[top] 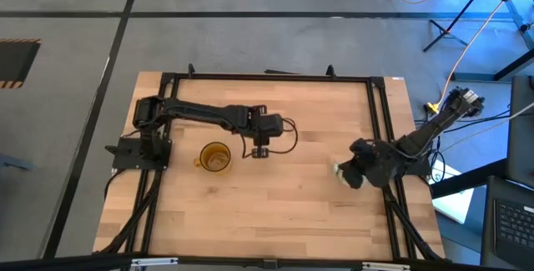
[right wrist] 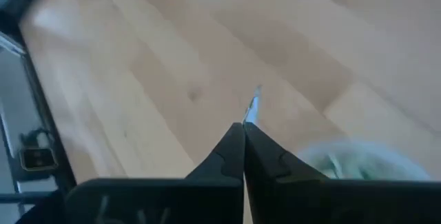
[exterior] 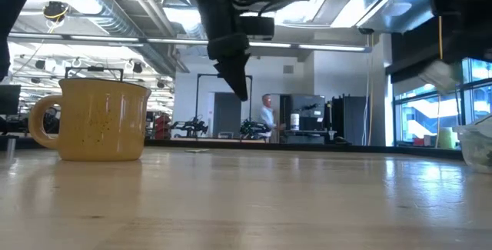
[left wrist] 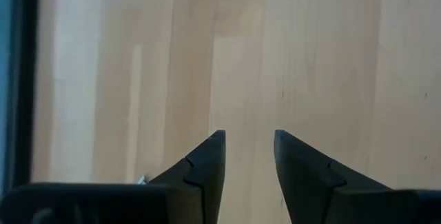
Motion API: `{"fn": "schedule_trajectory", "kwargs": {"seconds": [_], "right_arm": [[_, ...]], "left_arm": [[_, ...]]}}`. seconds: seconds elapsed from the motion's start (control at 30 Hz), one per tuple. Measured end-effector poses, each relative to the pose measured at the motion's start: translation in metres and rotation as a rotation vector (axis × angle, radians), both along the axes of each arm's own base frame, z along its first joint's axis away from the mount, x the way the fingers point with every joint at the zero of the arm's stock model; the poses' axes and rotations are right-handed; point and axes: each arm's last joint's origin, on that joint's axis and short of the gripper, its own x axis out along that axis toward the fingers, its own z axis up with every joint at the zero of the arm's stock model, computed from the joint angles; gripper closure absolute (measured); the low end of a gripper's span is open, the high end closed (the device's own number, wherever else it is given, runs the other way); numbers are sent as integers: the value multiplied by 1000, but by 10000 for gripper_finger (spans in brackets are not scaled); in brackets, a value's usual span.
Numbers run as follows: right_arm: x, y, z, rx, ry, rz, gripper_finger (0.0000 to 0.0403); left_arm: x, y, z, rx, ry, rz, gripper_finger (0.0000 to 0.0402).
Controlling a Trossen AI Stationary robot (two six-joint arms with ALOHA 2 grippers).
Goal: Pick and place Stevia / Truvia into bins
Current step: Put the green stevia packet into the transparent container
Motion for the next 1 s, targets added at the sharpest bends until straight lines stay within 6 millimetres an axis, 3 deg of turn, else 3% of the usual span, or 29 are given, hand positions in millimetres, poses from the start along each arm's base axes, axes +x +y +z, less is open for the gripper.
{"fn": "schedule_trajectory", "kwargs": {"seconds": [0.33, 0.8, 1.0], "right_arm": [[-33, 8, -8, 45, 140, -26, 403], [-38, 5, -42, 0, 261, -73, 402], [-39, 6, -42, 3, 283, -49, 363]], "left_arm": [[-12, 42, -3, -120, 60, 62, 287], [-26, 73, -6, -136, 130, 146, 288], [-29, 86, -10, -154, 133, 223, 283]]}}
